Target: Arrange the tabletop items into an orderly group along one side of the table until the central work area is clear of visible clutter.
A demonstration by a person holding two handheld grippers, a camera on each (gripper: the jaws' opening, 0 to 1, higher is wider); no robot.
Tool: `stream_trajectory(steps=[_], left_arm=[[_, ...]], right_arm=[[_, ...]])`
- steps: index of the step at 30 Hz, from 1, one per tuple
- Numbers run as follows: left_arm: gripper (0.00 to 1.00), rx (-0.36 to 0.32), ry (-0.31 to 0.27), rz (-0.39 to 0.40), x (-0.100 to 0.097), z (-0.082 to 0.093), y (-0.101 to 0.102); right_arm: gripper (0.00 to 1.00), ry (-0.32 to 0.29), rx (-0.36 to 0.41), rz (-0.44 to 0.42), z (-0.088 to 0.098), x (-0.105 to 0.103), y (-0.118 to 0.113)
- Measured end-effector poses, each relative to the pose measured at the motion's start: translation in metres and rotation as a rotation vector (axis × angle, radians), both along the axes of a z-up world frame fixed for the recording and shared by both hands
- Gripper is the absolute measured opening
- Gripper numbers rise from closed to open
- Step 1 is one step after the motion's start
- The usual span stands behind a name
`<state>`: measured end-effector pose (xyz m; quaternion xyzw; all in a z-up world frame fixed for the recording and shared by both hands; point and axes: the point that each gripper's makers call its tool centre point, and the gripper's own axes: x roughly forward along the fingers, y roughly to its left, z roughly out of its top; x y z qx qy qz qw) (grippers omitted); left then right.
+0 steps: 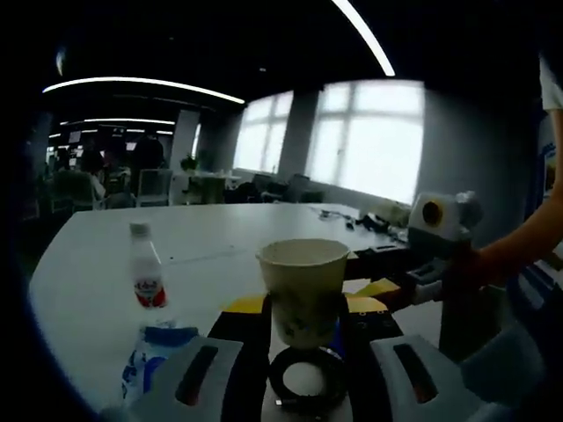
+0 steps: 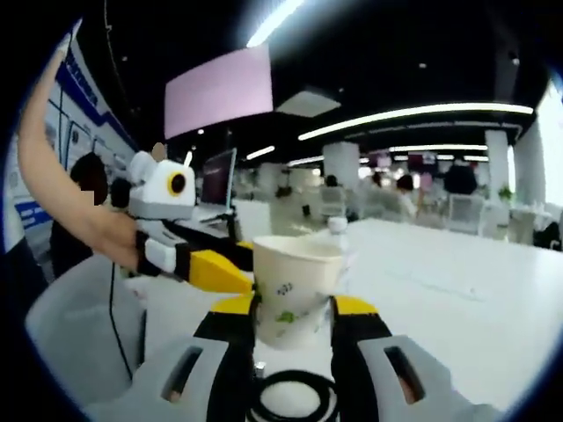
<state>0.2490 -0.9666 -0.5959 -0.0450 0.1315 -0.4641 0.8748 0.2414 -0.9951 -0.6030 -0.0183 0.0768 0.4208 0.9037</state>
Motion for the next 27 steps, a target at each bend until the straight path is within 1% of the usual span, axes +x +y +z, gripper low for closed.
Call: stream_trajectory(steps=[2, 3, 7, 10, 12, 18, 20, 22, 24, 27], left_arm=[[0.28, 0.002, -0.002, 0.002, 0.004, -0.001, 0.0], [0.28, 0.002, -0.003, 0.003, 0.007, -0.002, 0.0], [0.28, 0.015, 0.0, 0.009, 0.017, -0.009, -0.002], [0.29, 0.032, 0.003, 0.012, 0.024, -0.014, -0.004], [0.3, 0.034, 0.006, 0.018, 0.028, -0.017, -0.005], [0.29, 0.066, 0.006, 0.038, 0.042, -0.027, -0.003], [0.29, 0.081, 0.004, 0.046, 0.047, -0.03, -0.001], [0.29, 0.109, -0.013, 0.051, 0.052, -0.035, 0.0], [0.29, 0.115, -0.013, 0.055, 0.056, -0.038, 0.0], [0.29, 0.126, -0.002, 0.075, 0.064, -0.045, 0.0]], right_arm=[[0.29, -0.008, -0.01, -0.001, -0.001, 0.004, -0.001], [0.29, -0.021, -0.025, -0.001, -0.001, 0.007, -0.001], [0.29, -0.026, -0.053, 0.004, -0.007, 0.017, -0.003], [0.29, -0.027, -0.082, 0.01, -0.013, 0.025, -0.003], [0.29, -0.025, -0.087, 0.009, -0.017, 0.03, -0.004], [0.29, -0.022, -0.11, 0.011, -0.025, 0.043, -0.001], [0.29, -0.023, -0.122, 0.014, -0.031, 0.049, 0.0], [0.29, -0.025, -0.141, 0.017, -0.035, 0.054, 0.001], [0.29, -0.022, -0.15, 0.017, -0.039, 0.059, 0.001], [0.29, -0.019, -0.163, 0.013, -0.045, 0.066, 0.0]])
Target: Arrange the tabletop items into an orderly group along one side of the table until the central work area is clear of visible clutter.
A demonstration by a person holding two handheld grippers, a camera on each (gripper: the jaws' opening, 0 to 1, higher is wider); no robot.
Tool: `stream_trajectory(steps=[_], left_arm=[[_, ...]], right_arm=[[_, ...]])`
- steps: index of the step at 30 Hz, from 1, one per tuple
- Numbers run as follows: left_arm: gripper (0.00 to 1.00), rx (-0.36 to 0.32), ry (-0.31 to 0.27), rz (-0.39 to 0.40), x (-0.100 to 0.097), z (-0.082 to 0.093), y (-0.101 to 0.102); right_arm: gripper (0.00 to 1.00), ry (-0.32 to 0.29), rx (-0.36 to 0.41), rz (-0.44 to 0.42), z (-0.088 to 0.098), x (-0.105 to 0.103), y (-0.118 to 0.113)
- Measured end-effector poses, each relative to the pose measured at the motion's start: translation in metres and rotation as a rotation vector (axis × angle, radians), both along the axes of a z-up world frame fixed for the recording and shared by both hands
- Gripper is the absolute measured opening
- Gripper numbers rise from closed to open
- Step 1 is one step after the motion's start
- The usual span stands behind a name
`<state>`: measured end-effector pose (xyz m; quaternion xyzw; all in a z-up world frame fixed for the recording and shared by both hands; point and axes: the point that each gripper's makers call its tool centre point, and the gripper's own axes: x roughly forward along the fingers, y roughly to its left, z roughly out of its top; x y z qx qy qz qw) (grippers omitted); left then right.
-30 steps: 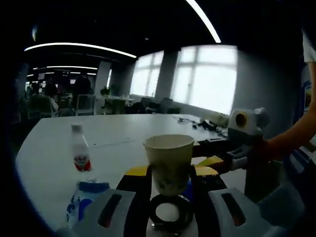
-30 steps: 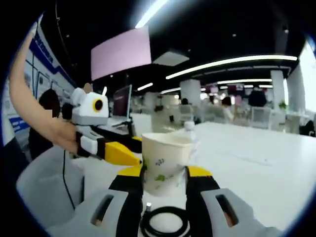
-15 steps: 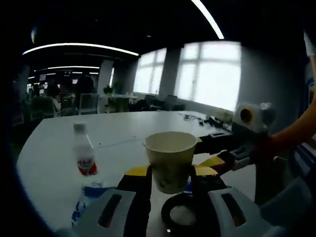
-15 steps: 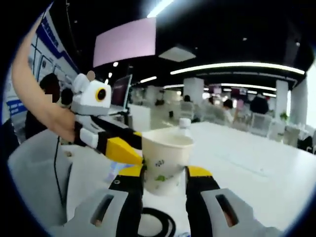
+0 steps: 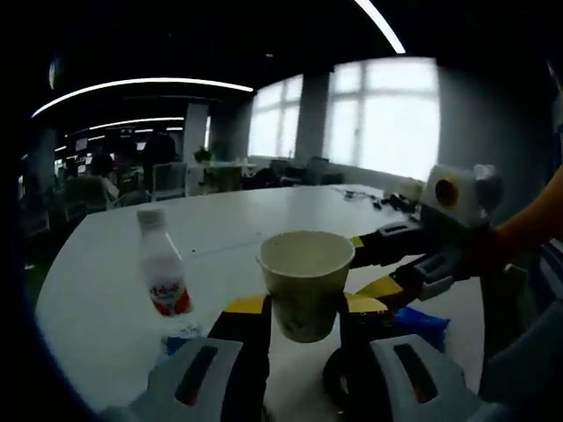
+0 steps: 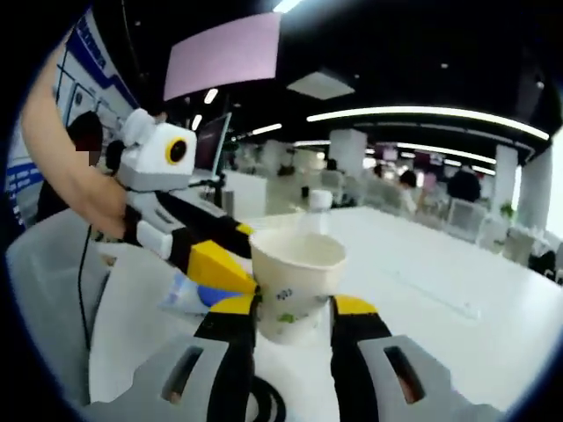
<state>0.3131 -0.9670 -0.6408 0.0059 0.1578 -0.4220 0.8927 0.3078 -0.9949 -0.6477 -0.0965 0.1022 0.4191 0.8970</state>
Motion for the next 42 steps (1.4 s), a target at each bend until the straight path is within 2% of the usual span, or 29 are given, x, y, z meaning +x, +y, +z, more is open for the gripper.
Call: stream_trajectory(steps=[12, 19, 33, 42], left_arm=[[0.29, 0.052, 0.012, 0.04, 0.025, -0.019, -0.002], [0.27, 0.056, 0.023, 0.088, 0.043, -0.028, 0.004], [0.26, 0.063, 0.058, 0.131, 0.063, -0.049, 0.009], [0.26, 0.065, 0.075, 0.146, 0.076, -0.062, 0.011]], right_arm=[[0.29, 0.019, -0.039, 0.001, -0.023, 0.03, 0.0], [0.28, 0.025, -0.038, -0.011, -0.03, 0.048, 0.004], [0.28, 0.047, -0.038, -0.015, -0.054, 0.07, 0.006], [0.28, 0.052, -0.037, -0.016, -0.062, 0.078, 0.008]])
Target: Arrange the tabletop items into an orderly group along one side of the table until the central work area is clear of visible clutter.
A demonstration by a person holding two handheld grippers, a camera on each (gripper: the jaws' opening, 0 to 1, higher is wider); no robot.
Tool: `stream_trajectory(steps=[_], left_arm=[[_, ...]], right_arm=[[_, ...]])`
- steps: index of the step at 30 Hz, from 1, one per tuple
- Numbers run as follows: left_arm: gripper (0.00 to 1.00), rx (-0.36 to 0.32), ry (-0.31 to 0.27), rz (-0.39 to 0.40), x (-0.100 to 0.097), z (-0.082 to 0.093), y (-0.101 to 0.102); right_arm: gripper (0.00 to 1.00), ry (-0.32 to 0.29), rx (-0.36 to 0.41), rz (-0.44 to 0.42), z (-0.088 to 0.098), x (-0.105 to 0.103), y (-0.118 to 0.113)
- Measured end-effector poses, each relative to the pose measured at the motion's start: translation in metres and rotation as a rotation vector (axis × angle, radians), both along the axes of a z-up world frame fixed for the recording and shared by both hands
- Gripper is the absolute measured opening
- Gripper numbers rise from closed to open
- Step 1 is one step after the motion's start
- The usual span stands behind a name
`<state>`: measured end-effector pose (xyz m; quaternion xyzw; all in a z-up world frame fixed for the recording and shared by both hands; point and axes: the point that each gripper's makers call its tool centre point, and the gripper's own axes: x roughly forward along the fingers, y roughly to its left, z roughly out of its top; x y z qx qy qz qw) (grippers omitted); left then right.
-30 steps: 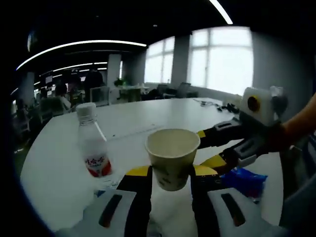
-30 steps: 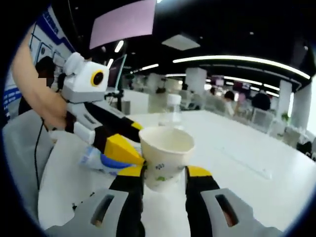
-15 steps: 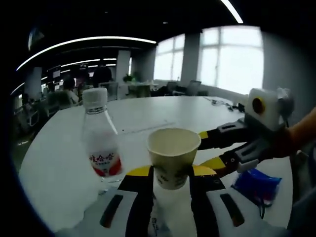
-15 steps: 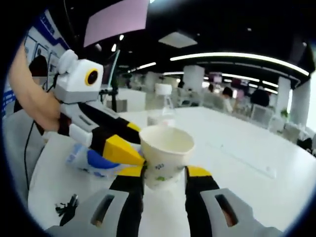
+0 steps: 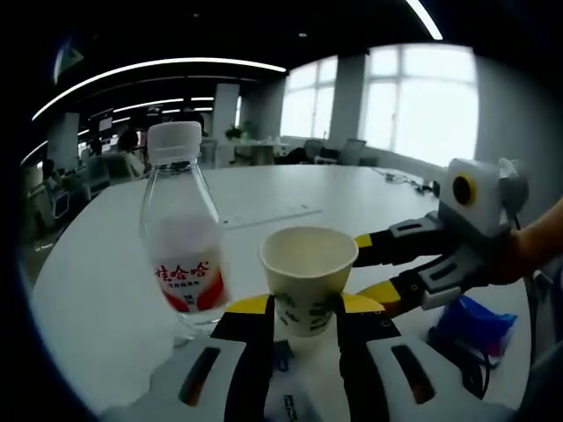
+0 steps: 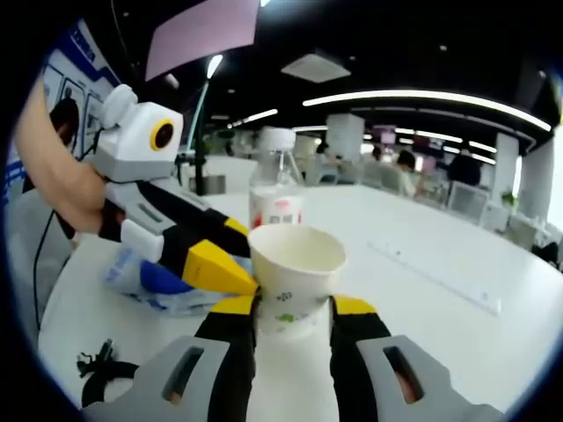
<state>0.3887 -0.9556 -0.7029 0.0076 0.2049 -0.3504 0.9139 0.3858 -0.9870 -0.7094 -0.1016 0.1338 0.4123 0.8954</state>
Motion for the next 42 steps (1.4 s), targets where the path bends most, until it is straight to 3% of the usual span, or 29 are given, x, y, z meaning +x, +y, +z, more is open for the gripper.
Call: stream_trajectory(steps=[23, 35, 42], left_arm=[[0.24, -0.012, 0.016, 0.034, 0.009, -0.007, 0.0], [0.24, -0.011, 0.033, 0.053, 0.01, -0.011, 0.002], [0.23, 0.029, 0.024, 0.064, 0.01, -0.012, 0.004]], right_arm=[[0.28, 0.01, 0.017, -0.008, -0.007, 0.011, 0.003], [0.27, 0.047, 0.022, -0.021, -0.012, 0.014, 0.004], [0.25, 0.086, 0.04, -0.042, -0.015, 0.014, 0.005]])
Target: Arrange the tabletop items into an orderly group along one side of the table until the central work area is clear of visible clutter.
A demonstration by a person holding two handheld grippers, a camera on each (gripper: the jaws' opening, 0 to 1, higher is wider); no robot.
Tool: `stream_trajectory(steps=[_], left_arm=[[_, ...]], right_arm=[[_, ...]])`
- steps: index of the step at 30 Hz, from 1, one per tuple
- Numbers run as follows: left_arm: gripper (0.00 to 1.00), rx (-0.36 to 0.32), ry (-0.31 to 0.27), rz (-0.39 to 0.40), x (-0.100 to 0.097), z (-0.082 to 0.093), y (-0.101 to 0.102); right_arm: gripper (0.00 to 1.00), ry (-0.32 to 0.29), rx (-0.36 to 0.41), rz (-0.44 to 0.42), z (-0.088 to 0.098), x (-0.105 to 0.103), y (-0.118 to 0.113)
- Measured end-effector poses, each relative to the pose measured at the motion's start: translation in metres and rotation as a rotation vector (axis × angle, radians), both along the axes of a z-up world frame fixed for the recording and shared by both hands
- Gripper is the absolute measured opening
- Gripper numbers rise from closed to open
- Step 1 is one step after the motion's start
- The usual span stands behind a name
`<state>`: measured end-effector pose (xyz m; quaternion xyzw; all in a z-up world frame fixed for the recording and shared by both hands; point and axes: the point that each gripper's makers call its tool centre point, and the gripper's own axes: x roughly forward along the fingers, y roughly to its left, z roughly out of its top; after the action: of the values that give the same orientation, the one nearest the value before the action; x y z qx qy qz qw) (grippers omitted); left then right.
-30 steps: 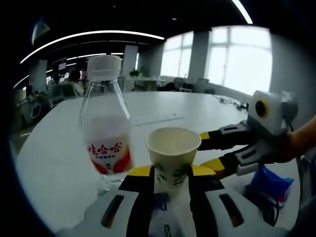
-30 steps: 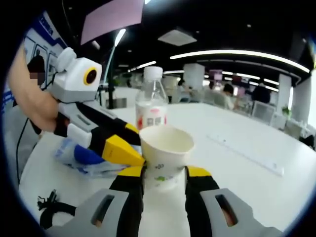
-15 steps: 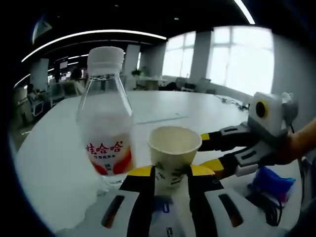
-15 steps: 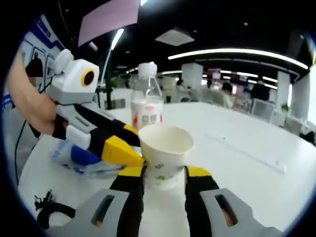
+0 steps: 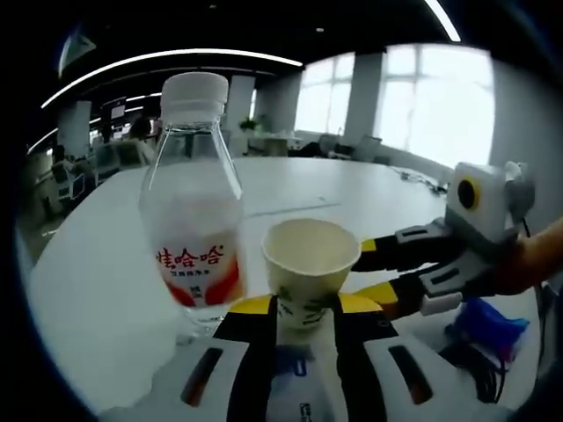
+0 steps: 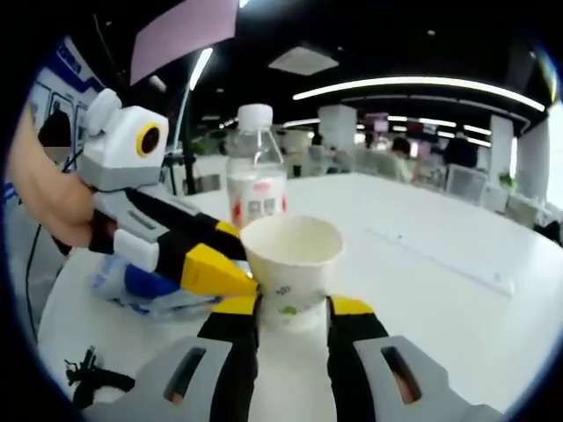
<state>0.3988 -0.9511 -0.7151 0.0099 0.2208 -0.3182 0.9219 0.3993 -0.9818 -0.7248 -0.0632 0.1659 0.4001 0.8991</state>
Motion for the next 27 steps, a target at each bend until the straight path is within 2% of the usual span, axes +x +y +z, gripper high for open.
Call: stream_trajectory(steps=[6, 15, 22, 25, 27], left_arm=[[0.26, -0.007, -0.008, 0.014, 0.0, 0.002, 0.001], [0.27, 0.024, -0.018, 0.016, -0.003, 0.004, 0.005], [0.28, 0.024, 0.005, 0.008, -0.014, 0.004, 0.005], [0.29, 0.02, 0.008, 0.011, -0.02, 0.005, 0.006], [0.32, -0.004, 0.022, 0.022, -0.022, 0.005, 0.009]], right_arm=[[0.27, 0.029, 0.017, -0.014, -0.001, -0.001, 0.002], [0.32, 0.047, 0.017, -0.031, -0.001, -0.003, 0.0], [0.37, 0.072, 0.006, -0.035, -0.002, -0.009, -0.005], [0.42, 0.104, 0.008, -0.061, -0.002, -0.011, -0.009], [0.44, 0.101, 0.005, -0.058, 0.0, -0.016, -0.009]])
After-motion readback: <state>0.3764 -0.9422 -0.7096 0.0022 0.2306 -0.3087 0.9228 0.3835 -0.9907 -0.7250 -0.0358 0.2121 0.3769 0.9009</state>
